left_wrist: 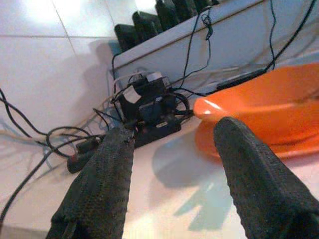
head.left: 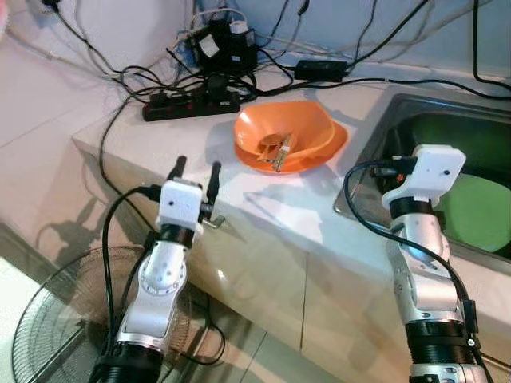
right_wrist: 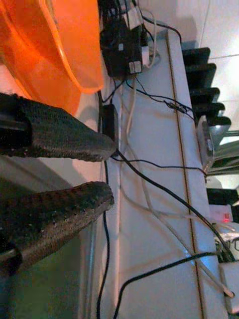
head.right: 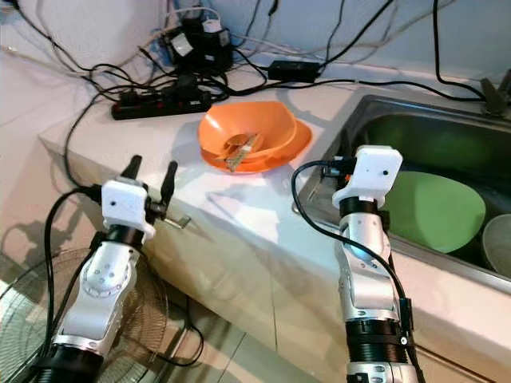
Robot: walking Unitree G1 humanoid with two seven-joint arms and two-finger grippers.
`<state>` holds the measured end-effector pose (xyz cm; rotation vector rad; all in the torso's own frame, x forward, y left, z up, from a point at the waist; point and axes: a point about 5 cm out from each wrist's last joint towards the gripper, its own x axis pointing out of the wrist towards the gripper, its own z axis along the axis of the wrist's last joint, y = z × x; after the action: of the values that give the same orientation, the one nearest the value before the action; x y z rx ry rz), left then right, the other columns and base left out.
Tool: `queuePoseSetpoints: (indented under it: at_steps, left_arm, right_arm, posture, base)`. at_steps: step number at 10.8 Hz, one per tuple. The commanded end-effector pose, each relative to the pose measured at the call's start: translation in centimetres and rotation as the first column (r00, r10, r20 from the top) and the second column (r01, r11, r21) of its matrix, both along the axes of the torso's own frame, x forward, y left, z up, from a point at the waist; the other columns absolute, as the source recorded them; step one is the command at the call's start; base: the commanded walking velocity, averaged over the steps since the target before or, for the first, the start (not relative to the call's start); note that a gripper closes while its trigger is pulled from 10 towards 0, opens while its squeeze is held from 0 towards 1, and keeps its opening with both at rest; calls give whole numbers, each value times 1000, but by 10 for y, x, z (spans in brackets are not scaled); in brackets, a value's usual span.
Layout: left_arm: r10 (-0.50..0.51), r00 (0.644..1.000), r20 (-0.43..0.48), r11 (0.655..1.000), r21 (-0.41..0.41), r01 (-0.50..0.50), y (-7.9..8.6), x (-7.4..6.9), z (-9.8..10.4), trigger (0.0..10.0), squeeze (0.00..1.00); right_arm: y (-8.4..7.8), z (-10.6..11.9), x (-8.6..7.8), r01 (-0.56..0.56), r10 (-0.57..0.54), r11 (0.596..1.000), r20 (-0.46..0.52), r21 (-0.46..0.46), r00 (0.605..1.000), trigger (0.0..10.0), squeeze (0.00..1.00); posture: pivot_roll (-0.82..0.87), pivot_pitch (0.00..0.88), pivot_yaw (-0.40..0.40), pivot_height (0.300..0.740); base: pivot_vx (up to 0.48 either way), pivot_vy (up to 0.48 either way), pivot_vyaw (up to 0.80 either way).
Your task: Kitchen organization
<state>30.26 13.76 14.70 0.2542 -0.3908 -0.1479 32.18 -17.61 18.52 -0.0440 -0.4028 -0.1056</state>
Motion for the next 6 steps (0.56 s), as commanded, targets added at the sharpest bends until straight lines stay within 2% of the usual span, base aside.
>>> queuePoseSetpoints:
  at_steps: [1, 2, 3, 5, 6]
  left_arm:
    - [-35, 999, -38, 997, 63, 38, -1, -4, -14, 10000, 0]
    - [-55, 997, -59, 995, 77, 60, -3, -7, -20, 10000, 0]
    - [-116, 990, -78, 986, 113, 125, -12, -8, -22, 10000, 0]
    - [-196, 978, -73, 970, 130, 204, -29, -5, -17, 10000, 0]
    - [-184, 982, -52, 975, 117, 189, -31, -1, -13, 10000, 0]
  right_arm:
    - [3, -7, -2, -7, 7, 1000, -13, 6, 1000, 10000, 0]
    - [2, -9, -2, -3, 3, 1000, -19, 5, 1000, 10000, 0]
    - [0, -12, -2, 8, -8, 1000, -32, 4, 999, 10000, 0]
    - [0, -12, -1, 8, -8, 1000, -30, 6, 1000, 10000, 0]
    - [4, -10, -1, -9, 9, 1000, -23, 14, 1000, 10000, 0]
  posture:
    - [61, 39, 114, 740]
    - [61, 39, 114, 740]
    - [67, 50, 114, 740]
    - [64, 51, 115, 740]
    - [59, 55, 117, 740]
  base:
    - [0, 0, 0]
    - [0, 0, 0]
    - [0, 0, 0]
    - [0, 0, 0]
    - [0, -371, 0]
